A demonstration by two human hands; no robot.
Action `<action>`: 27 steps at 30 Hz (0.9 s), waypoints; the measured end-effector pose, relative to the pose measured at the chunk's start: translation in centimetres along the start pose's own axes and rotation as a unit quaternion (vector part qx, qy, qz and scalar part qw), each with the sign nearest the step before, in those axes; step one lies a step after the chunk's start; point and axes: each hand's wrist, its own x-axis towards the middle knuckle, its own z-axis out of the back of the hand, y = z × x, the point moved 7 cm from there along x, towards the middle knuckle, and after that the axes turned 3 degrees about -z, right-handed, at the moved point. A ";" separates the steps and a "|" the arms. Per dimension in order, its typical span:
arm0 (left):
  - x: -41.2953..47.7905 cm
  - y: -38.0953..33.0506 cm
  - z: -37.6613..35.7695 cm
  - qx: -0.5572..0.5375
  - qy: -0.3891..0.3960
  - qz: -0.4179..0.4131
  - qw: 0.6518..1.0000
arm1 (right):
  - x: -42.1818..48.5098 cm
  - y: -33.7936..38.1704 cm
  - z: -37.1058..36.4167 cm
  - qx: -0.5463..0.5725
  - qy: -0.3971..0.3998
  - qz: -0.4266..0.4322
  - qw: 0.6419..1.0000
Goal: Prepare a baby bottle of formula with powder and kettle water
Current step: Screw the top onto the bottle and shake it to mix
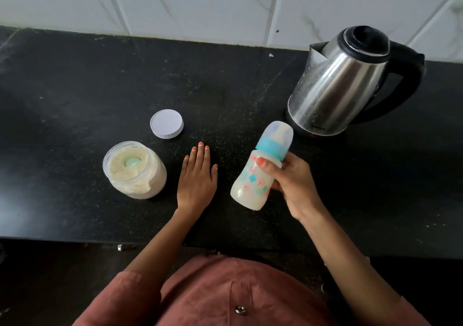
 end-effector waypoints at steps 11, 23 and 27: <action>-0.1 -0.1 0.1 -0.001 -0.003 0.000 1.000 | 0.2 0.4 0.6 -0.008 -0.016 0.008 1.000; 0.0 -0.2 0.1 0.006 -0.009 -0.001 1.000 | 0.6 1.6 1.5 0.051 -0.031 0.032 0.998; -0.2 -0.1 0.2 0.005 -0.004 -0.001 1.000 | 1.2 2.5 2.9 0.180 -0.089 0.053 0.978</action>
